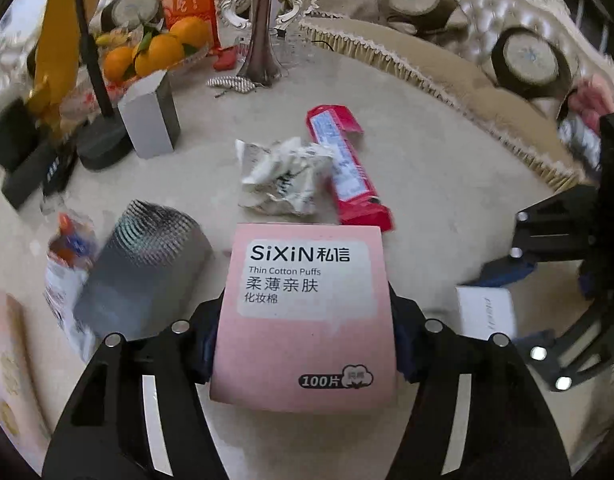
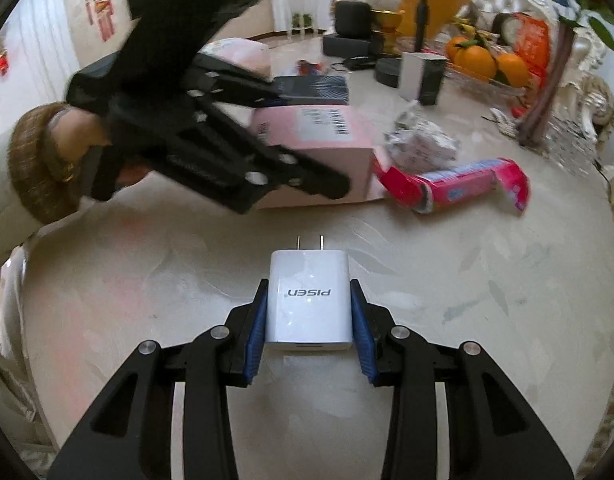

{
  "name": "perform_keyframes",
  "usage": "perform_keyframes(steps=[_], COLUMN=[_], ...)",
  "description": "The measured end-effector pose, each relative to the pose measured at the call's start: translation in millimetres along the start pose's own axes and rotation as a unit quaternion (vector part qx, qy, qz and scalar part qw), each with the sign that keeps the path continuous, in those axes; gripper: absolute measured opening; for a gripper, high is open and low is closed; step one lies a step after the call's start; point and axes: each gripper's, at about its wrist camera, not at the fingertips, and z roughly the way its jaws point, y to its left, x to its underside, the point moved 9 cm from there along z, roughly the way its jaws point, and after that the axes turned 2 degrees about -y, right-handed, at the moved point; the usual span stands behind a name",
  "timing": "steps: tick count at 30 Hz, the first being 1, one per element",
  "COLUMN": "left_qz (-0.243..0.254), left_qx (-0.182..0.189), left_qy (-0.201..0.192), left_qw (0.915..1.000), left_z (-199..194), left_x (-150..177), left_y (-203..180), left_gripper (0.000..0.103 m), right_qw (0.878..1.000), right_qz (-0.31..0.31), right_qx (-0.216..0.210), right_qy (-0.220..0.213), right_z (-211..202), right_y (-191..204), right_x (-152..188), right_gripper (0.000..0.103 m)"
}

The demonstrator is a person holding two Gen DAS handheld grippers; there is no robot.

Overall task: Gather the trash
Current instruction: 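Carry the pink box and charger over the wastebasket and open both tools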

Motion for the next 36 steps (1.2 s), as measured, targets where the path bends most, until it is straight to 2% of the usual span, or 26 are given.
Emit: perform_keyframes(steps=[6,12,16,19,24,27,30,31,33,36], left_qz=[-0.050,-0.106,-0.121,-0.155,-0.179,-0.176,-0.195,-0.203,-0.221,-0.216], left_qx=[-0.052,-0.060,-0.081,-0.065,-0.046,-0.059,-0.052,-0.047,-0.015,-0.005], left_qy=[-0.028,-0.061,-0.066,-0.072,-0.063,-0.026,0.028,0.044,0.093,0.154], left_qw=[0.9970,0.9906,0.9872,0.9831,0.9808,0.9822,0.9790,0.9770,0.9706,0.9641], left_z=[-38.7,-114.9,-161.4,-191.3,-227.2,-227.8,-202.3,-190.3,-153.0,-106.7], left_x=[23.2,73.3,132.6,184.4,261.6,306.0,345.1,355.3,377.6,403.5], left_y=[-11.2,-50.5,-92.0,-123.1,-176.1,-195.5,-202.4,-203.2,-208.7,-215.9], left_gripper=[0.063,0.063,0.063,0.063,0.063,0.064,0.064,0.064,0.064,0.064], right_qw=[0.998,0.994,0.994,0.994,0.997,0.999,0.997,0.997,0.994,0.986], right_qz=[0.038,0.054,0.039,0.034,0.035,0.033,0.061,0.067,0.080,0.091], right_qx=[0.054,0.085,0.087,0.080,0.029,-0.008,-0.038,-0.042,-0.041,-0.038], right_qy=[-0.017,-0.047,-0.059,-0.062,-0.057,-0.036,0.004,0.021,0.066,0.132], right_z=[-31.0,-72.7,-91.4,-107.0,-136.7,-146.2,-128.1,-116.4,-81.3,-25.3], right_y=[6.7,43.9,90.2,129.5,192.7,228.4,242.1,243.0,236.5,219.4], right_x=[10.9,27.9,49.7,77.6,131.3,168.0,197.3,205.7,223.1,244.4], right_gripper=[0.036,0.036,0.036,0.036,0.036,0.036,0.036,0.036,0.036,0.036])
